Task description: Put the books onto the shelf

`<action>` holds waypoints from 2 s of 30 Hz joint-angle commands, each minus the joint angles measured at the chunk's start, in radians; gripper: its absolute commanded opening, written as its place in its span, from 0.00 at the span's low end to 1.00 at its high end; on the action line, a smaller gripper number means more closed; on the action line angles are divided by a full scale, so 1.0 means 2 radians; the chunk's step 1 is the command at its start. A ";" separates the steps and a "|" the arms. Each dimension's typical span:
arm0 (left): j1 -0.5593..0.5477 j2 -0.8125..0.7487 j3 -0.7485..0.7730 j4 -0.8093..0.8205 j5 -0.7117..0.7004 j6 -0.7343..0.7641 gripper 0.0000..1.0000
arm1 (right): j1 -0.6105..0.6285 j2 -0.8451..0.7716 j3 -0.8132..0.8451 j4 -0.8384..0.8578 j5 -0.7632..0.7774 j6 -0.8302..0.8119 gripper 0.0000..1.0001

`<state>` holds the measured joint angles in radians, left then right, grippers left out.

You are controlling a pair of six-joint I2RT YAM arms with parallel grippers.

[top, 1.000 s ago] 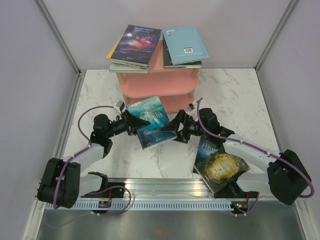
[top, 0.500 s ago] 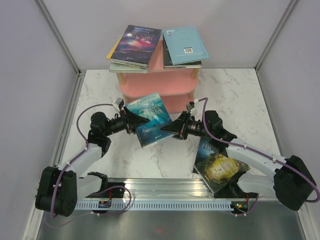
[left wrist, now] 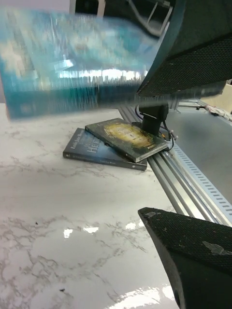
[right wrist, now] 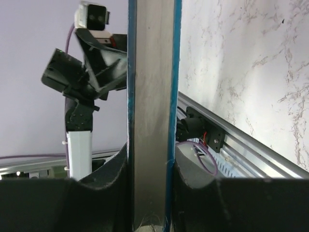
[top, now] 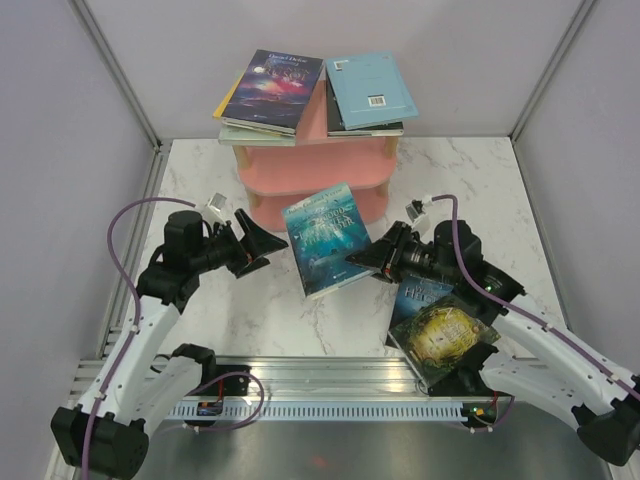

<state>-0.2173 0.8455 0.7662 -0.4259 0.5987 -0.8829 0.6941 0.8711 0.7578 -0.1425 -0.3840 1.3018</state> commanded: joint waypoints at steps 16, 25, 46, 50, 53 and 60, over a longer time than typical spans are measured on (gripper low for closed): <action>0.004 -0.059 0.022 -0.103 -0.060 0.039 0.94 | -0.030 0.118 0.446 -0.107 0.052 -0.110 0.00; 0.004 -0.087 0.037 -0.131 -0.062 0.038 0.93 | -0.201 0.302 0.642 -0.107 -0.082 -0.052 0.00; 0.004 -0.104 0.022 -0.143 -0.074 0.038 0.92 | -0.273 0.427 0.706 -0.087 -0.123 -0.020 0.00; 0.004 -0.099 0.018 -0.140 -0.075 0.040 0.92 | -0.273 0.434 0.702 -0.083 -0.126 -0.016 0.00; 0.004 -0.095 0.018 -0.138 -0.077 0.042 0.92 | -0.273 0.440 0.700 -0.078 -0.127 -0.014 0.00; 0.004 -0.077 0.022 -0.127 -0.078 0.045 0.92 | -0.273 0.451 0.698 -0.063 -0.152 -0.004 0.37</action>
<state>-0.2153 0.6785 0.8028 -0.7063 0.4610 -0.8360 0.1474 1.8153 2.1094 -0.4839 -0.6281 1.2667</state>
